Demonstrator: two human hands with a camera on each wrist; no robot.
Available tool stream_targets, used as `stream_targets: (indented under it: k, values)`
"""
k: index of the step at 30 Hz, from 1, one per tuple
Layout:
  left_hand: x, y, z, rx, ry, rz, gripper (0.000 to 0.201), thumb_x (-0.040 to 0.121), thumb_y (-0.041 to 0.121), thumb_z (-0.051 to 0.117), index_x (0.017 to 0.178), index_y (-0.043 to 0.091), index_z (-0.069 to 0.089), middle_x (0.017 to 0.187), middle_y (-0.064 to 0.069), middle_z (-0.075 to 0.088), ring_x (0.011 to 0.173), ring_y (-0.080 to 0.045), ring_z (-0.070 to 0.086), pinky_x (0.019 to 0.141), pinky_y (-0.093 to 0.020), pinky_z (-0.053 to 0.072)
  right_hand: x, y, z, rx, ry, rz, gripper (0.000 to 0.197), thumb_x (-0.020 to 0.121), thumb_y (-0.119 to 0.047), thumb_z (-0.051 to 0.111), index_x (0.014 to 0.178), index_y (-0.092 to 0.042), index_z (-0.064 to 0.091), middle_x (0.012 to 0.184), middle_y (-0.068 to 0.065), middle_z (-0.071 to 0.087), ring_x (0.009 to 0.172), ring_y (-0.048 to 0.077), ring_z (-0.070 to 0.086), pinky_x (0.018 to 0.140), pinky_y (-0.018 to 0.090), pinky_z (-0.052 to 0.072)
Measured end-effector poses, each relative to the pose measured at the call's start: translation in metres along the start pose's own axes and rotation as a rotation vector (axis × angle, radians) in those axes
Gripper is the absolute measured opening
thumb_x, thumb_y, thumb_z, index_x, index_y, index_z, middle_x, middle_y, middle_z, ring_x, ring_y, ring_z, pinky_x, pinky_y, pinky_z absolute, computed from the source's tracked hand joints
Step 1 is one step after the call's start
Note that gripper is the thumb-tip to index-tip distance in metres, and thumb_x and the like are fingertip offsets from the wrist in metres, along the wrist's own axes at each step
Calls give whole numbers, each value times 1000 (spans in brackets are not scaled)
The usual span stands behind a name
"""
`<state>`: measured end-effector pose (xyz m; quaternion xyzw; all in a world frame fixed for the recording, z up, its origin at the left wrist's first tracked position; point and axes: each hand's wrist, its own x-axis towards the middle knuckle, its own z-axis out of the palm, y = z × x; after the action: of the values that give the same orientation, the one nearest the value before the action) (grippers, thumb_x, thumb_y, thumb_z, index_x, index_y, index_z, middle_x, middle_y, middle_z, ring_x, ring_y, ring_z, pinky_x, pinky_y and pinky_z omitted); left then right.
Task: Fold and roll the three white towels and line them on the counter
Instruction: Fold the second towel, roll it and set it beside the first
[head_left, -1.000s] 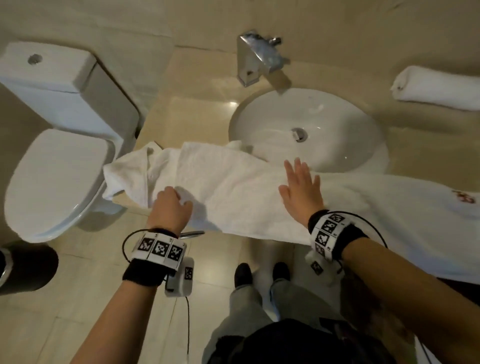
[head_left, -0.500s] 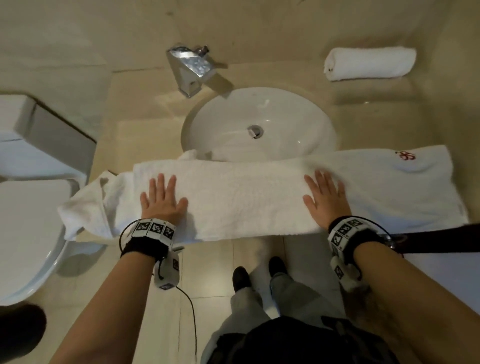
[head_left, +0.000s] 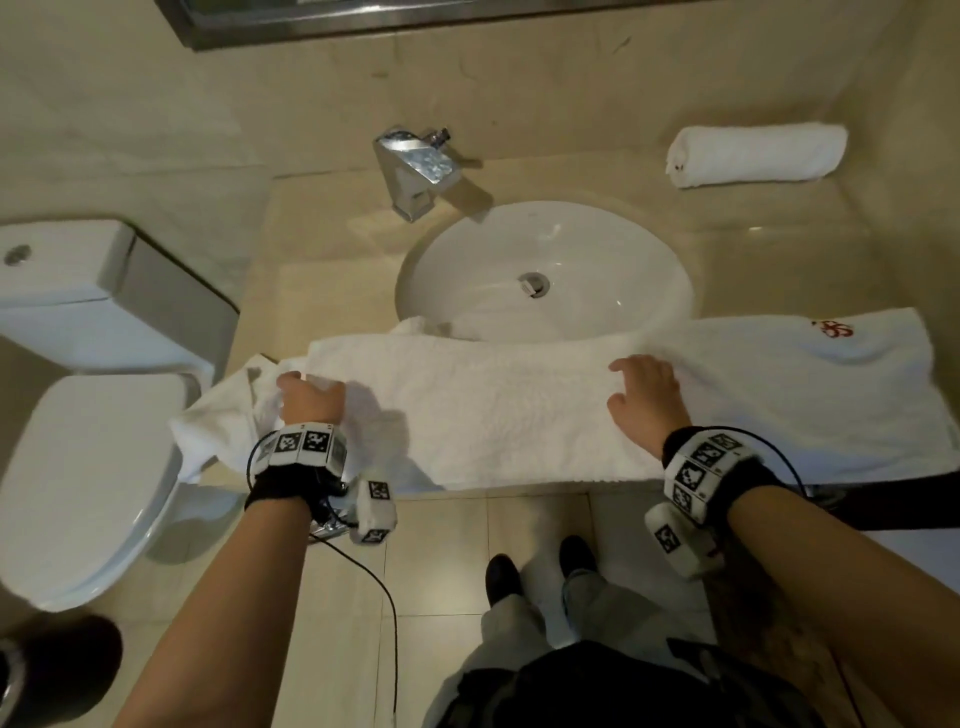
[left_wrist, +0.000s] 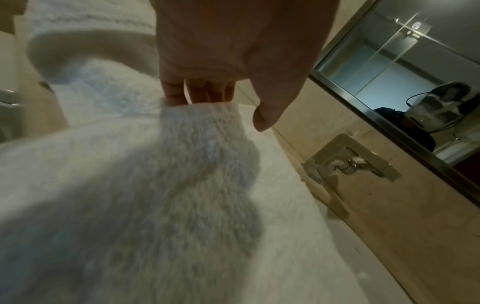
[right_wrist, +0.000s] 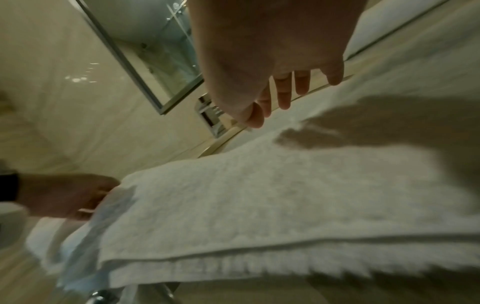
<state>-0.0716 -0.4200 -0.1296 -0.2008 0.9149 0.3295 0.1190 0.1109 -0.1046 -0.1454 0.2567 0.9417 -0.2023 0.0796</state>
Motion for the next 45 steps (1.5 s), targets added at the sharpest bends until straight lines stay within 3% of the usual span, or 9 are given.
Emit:
stream_targets:
  k: [2, 8, 13, 16, 22, 29, 35, 41, 45]
  values:
    - [4, 3, -8, -57, -34, -24, 56, 91, 15, 55, 137, -4, 29, 135, -27, 44, 122, -38, 47, 97, -39, 38, -1, -17, -1, 21, -6, -60, 43, 87, -11, 49, 130, -10, 46, 137, 11, 42, 128, 31, 31, 107, 37, 26]
    - [18, 19, -28, 128, -159, 118, 42, 96, 21, 42, 130, -3, 48, 132, -25, 51, 121, -37, 48, 99, -37, 37, -1, -83, 4, 115, -73, -252, 40, 89, -11, 45, 129, -14, 47, 132, 6, 44, 125, 26, 32, 105, 35, 31]
    - [9, 37, -22, 233, -82, 301, 45, 89, 22, 54, 129, 4, 47, 134, -23, 47, 124, -38, 43, 103, -39, 32, 11, -94, -6, 134, -95, -301, 35, 91, -11, 44, 125, -15, 50, 127, 4, 48, 122, 23, 36, 100, 33, 36]
    - [-12, 61, -1, 276, -186, 436, 37, 89, 22, 53, 123, 7, 55, 130, -21, 50, 123, -38, 41, 104, -37, 30, 15, -69, -19, 158, -102, -232, 30, 90, -11, 44, 117, -16, 55, 120, 3, 51, 119, 20, 39, 96, 31, 37]
    - [-98, 121, 70, 235, -392, 691, 25, 87, 15, 55, 110, 9, 63, 119, -16, 56, 113, -32, 51, 99, -35, 39, 16, 35, -55, 185, 40, -37, 25, 86, -5, 47, 106, -8, 63, 110, 11, 60, 111, 28, 49, 91, 35, 43]
    - [-197, 182, 169, 340, -586, 782, 24, 88, 15, 52, 110, 12, 62, 124, -13, 51, 117, -28, 47, 102, -36, 37, 4, 181, -94, 130, 60, 305, 28, 89, -10, 45, 113, -10, 58, 124, 14, 53, 119, 33, 44, 99, 39, 41]
    - [-279, 242, 260, 465, -640, 1021, 26, 91, 14, 47, 110, 14, 63, 124, -13, 52, 119, -30, 45, 102, -37, 37, -20, 268, -111, 103, 99, 591, 46, 86, -11, 49, 130, -3, 39, 137, 20, 36, 125, 39, 37, 103, 47, 37]
    - [-337, 298, 331, 681, -660, 1258, 29, 93, 13, 42, 119, 17, 54, 127, -7, 51, 118, -27, 47, 92, -37, 41, -44, 293, -98, 47, 62, 530, 47, 83, -13, 56, 124, 2, 40, 126, 20, 49, 113, 36, 52, 91, 37, 44]
    - [-348, 321, 357, 860, -696, 1475, 48, 92, 6, 40, 137, 24, 40, 141, -3, 39, 127, -26, 39, 96, -37, 38, -55, 298, -88, -13, 64, 516, 40, 89, -11, 51, 126, 3, 44, 126, 18, 46, 110, 31, 52, 90, 30, 41]
